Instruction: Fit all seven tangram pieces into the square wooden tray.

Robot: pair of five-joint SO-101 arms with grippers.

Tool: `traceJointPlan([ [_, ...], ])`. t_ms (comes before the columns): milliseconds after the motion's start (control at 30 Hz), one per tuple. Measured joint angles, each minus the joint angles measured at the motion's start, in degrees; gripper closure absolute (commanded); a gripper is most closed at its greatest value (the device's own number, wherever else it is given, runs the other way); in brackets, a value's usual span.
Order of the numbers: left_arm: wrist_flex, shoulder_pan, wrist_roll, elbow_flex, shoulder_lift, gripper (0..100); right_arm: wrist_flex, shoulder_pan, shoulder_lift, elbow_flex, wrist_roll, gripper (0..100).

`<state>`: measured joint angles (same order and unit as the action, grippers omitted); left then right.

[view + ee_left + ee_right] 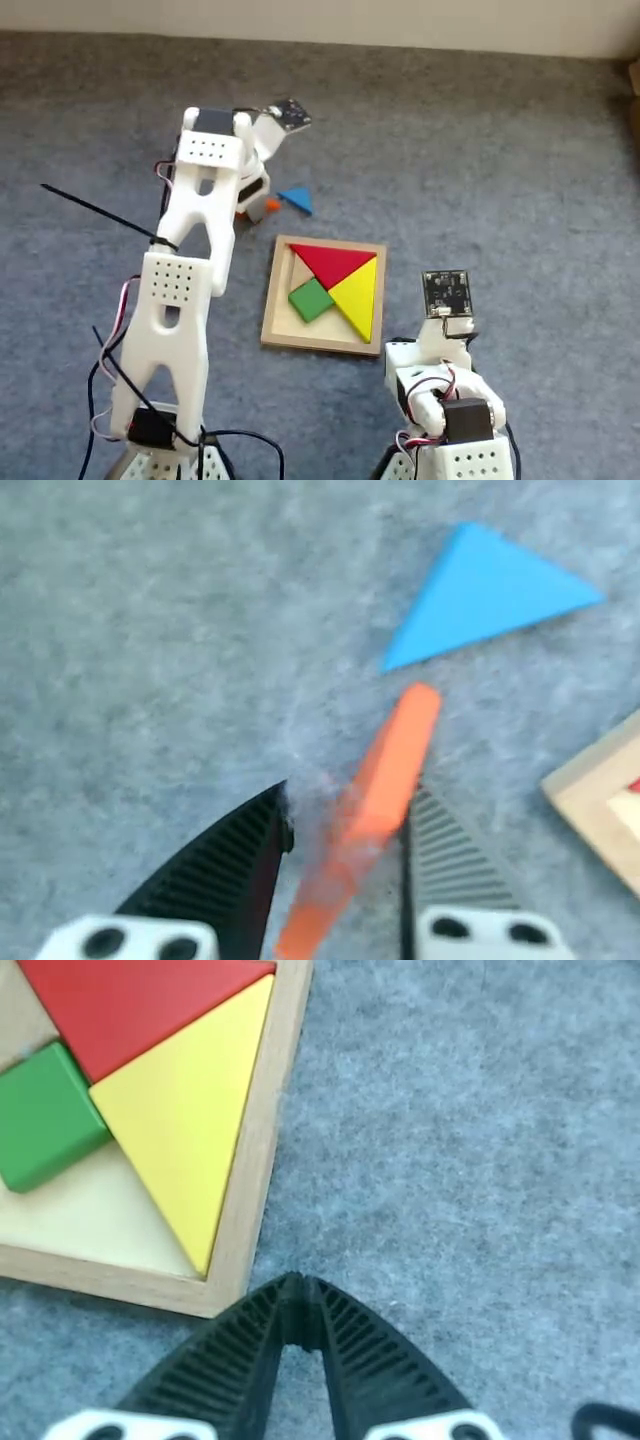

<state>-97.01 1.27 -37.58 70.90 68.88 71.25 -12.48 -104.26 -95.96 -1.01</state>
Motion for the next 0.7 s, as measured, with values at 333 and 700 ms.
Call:
traceJointPlan([
  [333, -2.5, 1.3, 0.0, -0.1, 0.2, 100, 0.0, 0.0, 0.0, 0.0, 0.0, 98.4],
  [700, -3.3, 1.9, 6.9, -2.0, -4.4, 100, 0.0, 0.0, 0.0, 0.0, 0.0, 98.4],
])
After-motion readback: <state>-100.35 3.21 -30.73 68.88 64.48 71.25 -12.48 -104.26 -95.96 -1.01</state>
